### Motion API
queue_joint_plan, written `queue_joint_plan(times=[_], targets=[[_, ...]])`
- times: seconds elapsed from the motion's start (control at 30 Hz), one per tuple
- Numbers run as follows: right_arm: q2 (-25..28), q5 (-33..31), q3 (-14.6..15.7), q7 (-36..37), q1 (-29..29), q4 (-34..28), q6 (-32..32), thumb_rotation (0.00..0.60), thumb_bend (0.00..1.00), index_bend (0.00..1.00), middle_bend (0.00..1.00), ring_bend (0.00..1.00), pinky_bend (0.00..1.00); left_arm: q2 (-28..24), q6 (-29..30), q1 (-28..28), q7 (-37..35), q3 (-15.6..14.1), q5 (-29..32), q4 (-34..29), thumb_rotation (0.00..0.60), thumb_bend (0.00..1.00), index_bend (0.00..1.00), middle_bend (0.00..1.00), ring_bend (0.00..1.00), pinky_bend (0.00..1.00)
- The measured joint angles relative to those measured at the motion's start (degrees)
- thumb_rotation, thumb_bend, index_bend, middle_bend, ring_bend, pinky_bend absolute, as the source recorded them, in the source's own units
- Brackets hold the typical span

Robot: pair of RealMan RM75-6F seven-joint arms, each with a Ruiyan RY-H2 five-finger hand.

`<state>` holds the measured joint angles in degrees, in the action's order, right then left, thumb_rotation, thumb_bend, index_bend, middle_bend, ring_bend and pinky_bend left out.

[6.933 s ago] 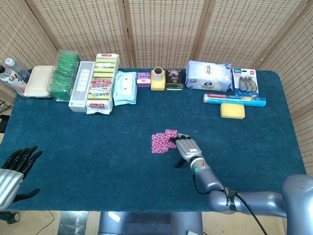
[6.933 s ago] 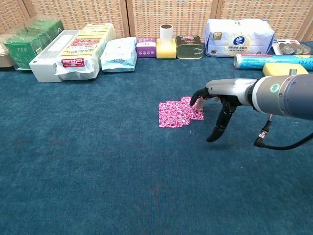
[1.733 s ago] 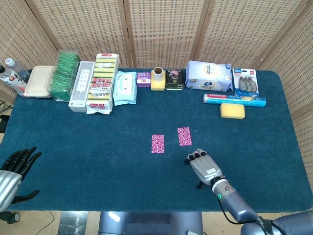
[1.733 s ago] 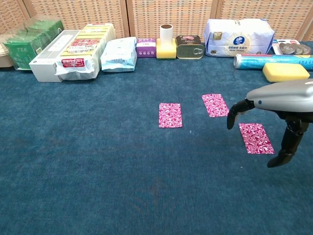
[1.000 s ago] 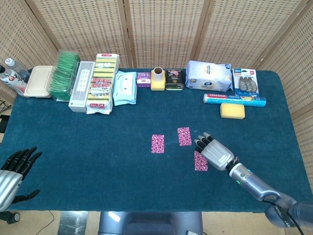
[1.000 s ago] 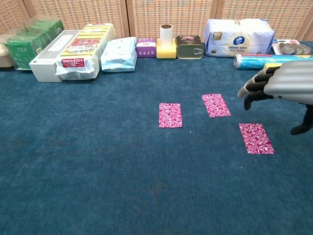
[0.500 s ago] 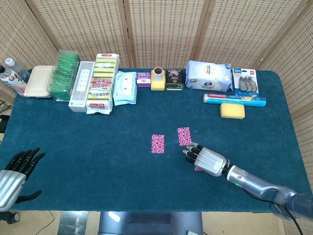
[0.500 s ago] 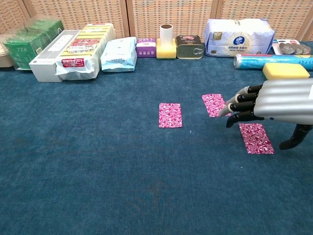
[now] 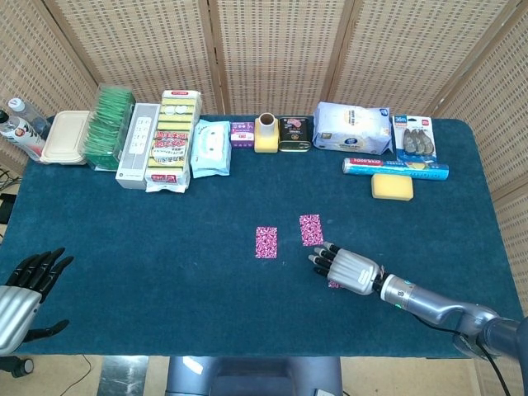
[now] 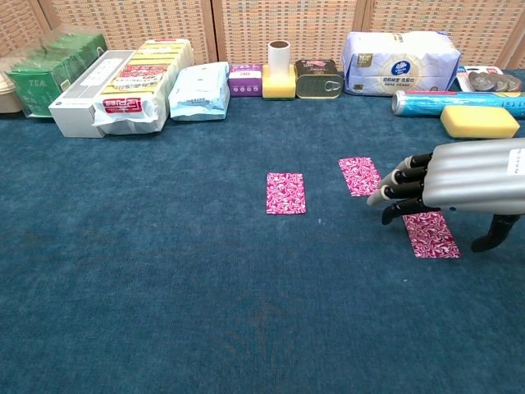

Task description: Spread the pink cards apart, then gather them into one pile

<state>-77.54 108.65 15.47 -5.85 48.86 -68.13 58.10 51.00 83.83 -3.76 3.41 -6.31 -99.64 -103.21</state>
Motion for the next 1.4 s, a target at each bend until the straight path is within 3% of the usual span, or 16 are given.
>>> queue_joint_plan(times=[0.87, 1.4], targets=[[-2.51, 2.32, 0.28, 3.34, -1.07, 6.21, 1.0, 0.6, 0.15, 0.25, 0.11, 0.17, 0.18, 0.25, -0.54, -0.12, 0.83, -0.02, 0.31, -0.45, 0.6, 0.08, 0.0, 0.0, 0.0, 0.06], [-4.94, 3.33, 0.2, 5.48, -2.44, 10.12, 3.99, 0.6, 0.23, 0.36, 0.14, 0.2, 0.22, 0.2, -0.73, -0.27, 0.75, 0.04, 0.48, -0.49, 0.6, 0.08, 0.0, 0.0, 0.0, 0.06]])
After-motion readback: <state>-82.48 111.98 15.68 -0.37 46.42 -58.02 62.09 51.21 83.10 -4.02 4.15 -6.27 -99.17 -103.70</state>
